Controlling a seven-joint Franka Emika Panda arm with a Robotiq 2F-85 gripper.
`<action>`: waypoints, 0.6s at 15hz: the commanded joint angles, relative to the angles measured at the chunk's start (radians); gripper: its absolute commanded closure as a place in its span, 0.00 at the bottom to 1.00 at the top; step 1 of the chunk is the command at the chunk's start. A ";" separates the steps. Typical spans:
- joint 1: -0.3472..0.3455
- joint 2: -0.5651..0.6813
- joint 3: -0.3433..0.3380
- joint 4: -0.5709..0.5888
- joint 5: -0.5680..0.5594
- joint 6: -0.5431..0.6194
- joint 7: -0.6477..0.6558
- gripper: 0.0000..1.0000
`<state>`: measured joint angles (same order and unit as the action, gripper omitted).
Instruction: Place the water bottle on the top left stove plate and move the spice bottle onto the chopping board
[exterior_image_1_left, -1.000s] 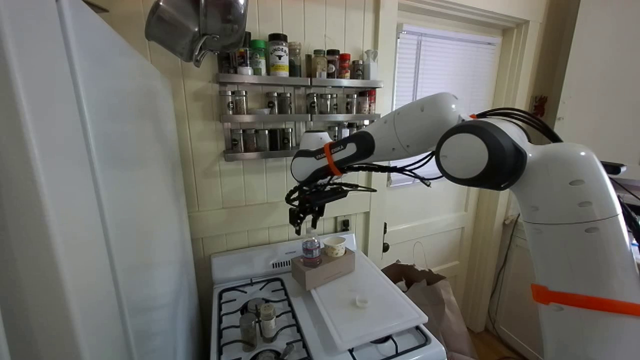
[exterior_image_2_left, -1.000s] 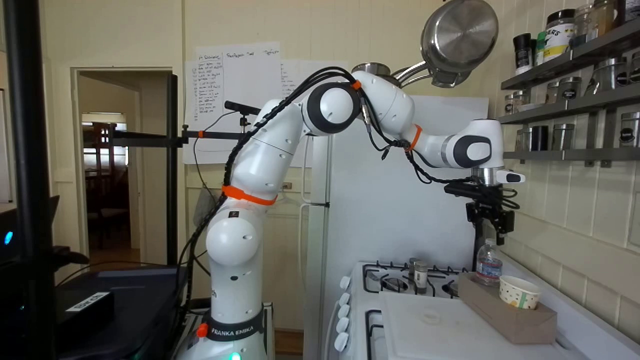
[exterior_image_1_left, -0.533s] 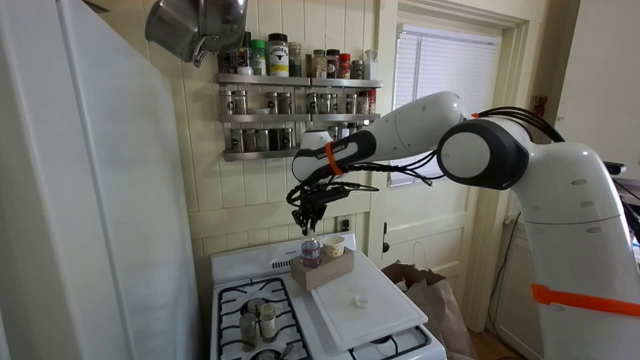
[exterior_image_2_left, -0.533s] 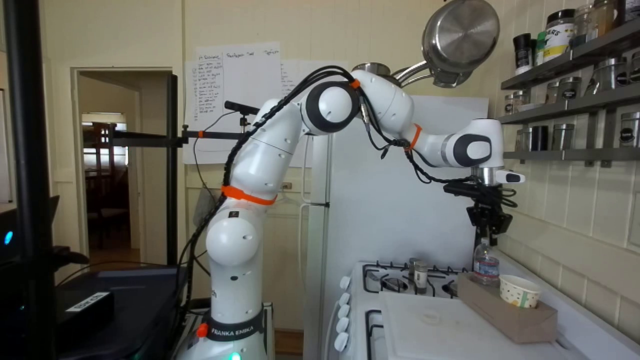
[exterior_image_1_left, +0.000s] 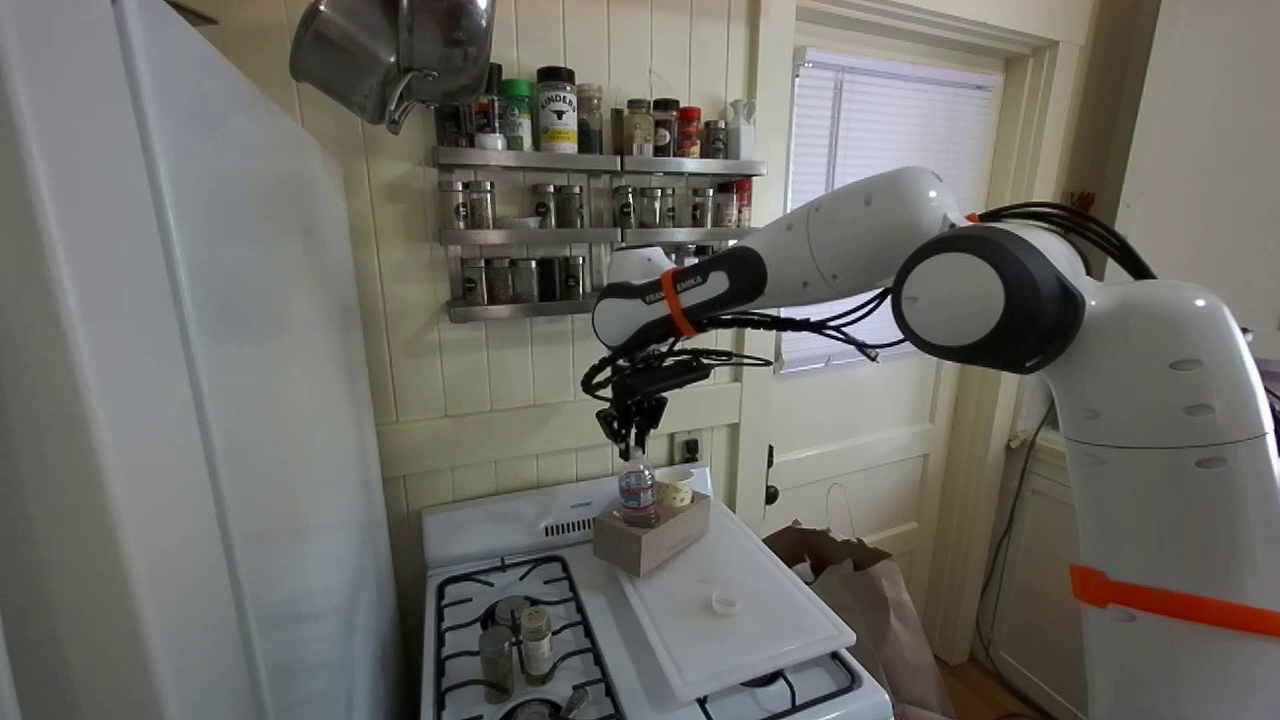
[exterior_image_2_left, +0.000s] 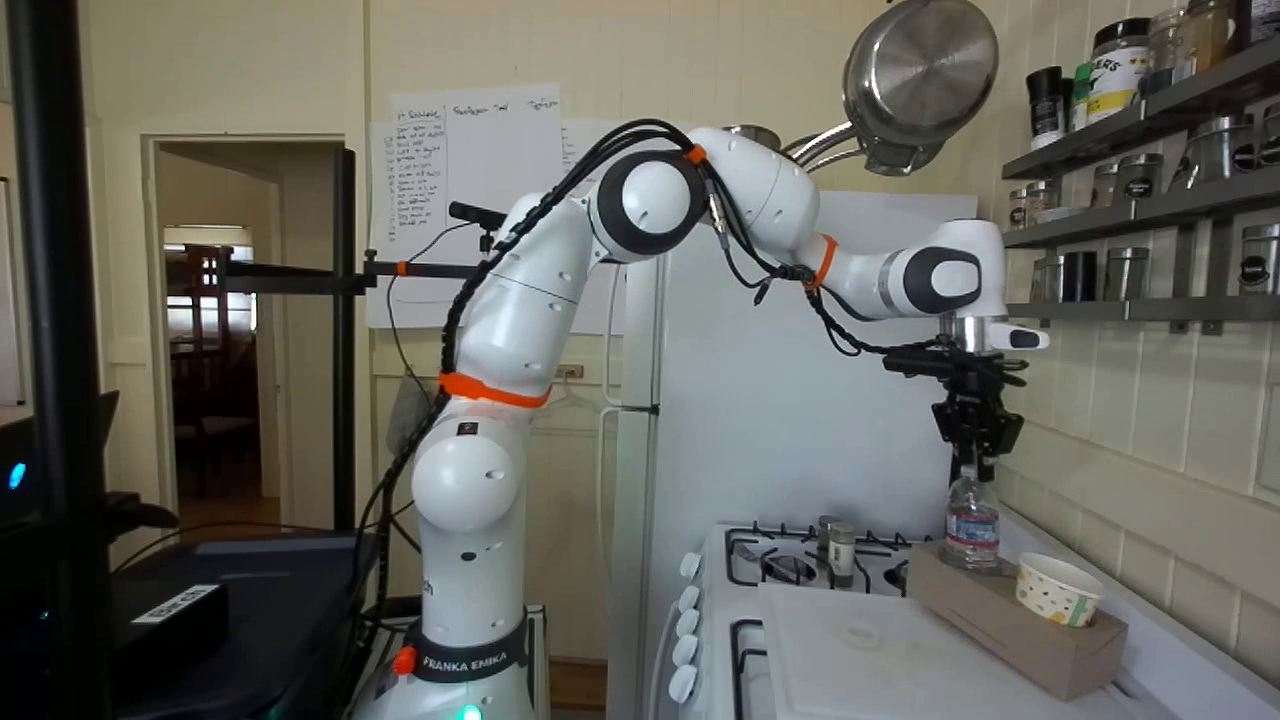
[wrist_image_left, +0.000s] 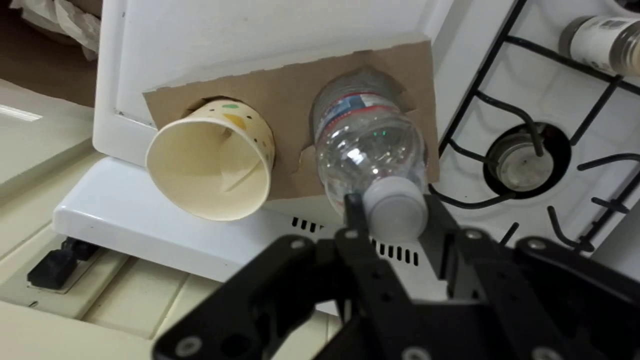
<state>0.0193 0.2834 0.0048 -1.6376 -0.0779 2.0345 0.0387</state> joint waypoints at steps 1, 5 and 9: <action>0.000 -0.081 -0.013 -0.043 -0.013 -0.020 0.022 0.92; -0.006 -0.121 -0.011 -0.063 0.007 -0.024 0.004 0.92; -0.006 -0.189 0.013 -0.109 0.075 0.040 -0.070 0.92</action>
<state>0.0138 0.1738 -0.0036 -1.6819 -0.0594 2.0338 0.0269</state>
